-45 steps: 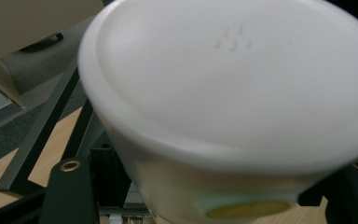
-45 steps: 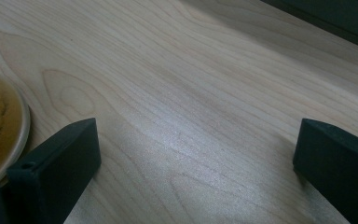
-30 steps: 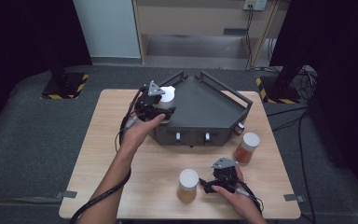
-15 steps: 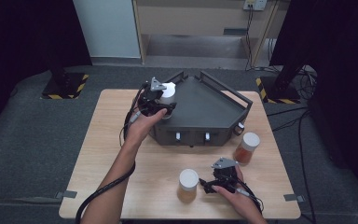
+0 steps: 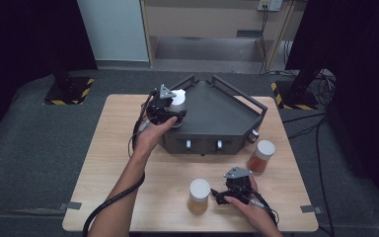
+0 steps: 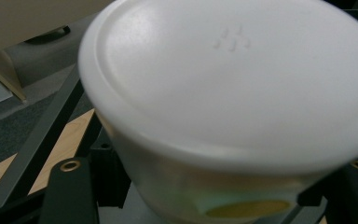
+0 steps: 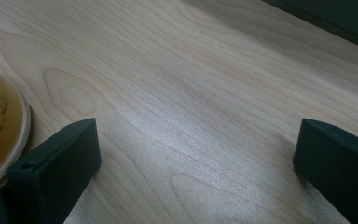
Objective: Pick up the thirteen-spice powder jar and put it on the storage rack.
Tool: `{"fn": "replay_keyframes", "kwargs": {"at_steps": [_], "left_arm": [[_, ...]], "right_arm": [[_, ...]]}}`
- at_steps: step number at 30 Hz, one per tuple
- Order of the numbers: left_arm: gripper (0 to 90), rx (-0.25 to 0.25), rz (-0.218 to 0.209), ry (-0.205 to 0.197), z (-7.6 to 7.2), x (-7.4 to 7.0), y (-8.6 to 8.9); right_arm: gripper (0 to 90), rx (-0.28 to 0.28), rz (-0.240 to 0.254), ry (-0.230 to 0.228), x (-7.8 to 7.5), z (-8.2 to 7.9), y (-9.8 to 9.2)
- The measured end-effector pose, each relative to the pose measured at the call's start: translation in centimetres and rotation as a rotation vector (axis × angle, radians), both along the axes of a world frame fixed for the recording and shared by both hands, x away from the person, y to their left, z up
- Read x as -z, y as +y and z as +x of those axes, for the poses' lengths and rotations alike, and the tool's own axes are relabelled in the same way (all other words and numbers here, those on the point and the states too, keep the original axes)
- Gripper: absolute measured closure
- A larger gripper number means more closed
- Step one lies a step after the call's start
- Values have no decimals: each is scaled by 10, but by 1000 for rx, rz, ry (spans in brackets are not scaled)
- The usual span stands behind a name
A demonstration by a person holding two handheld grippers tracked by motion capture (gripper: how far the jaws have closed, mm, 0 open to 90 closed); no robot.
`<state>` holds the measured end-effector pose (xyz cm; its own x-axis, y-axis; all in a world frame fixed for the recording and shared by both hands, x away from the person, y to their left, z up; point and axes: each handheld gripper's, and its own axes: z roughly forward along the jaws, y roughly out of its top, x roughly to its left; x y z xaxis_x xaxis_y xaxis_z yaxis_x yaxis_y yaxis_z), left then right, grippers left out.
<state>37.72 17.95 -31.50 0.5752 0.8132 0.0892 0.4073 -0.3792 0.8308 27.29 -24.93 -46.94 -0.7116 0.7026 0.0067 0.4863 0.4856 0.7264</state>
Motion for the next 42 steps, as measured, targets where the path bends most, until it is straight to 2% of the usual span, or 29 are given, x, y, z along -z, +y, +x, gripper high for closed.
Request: {"fn": "replay_keyframes", "kwargs": {"at_steps": [5, 12, 17, 22, 27, 33, 35, 42], "left_arm": [[292, -1, 0, 4, 0, 4, 1], [291, -6, -41, 0, -1, 9, 8], [290, -6, -46, -1, -1, 10, 9], [288, -6, -67, 17, 2, 10, 15], [288, -5, -71, 9, 1, 12, 15], [287, -15, -85, 23, 3, 12, 16], [287, -13, -78, 26, 4, 10, 15], [262, -17, -83, 22, 3, 11, 16]], "right_arm": [[7, 0, 0, 0, 0, 0, 0], [6, 0, 0, 0, 0, 0, 0], [6, -1, 0, 0, 0, 0, 0], [6, 0, 1, 0, 0, 0, 0], [7, 0, 1, 0, 0, 0, 0], [6, -1, 0, 0, 0, 0, 0], [6, -1, 0, 0, 0, 0, 0], [6, -1, 0, 0, 0, 0, 0]]}}
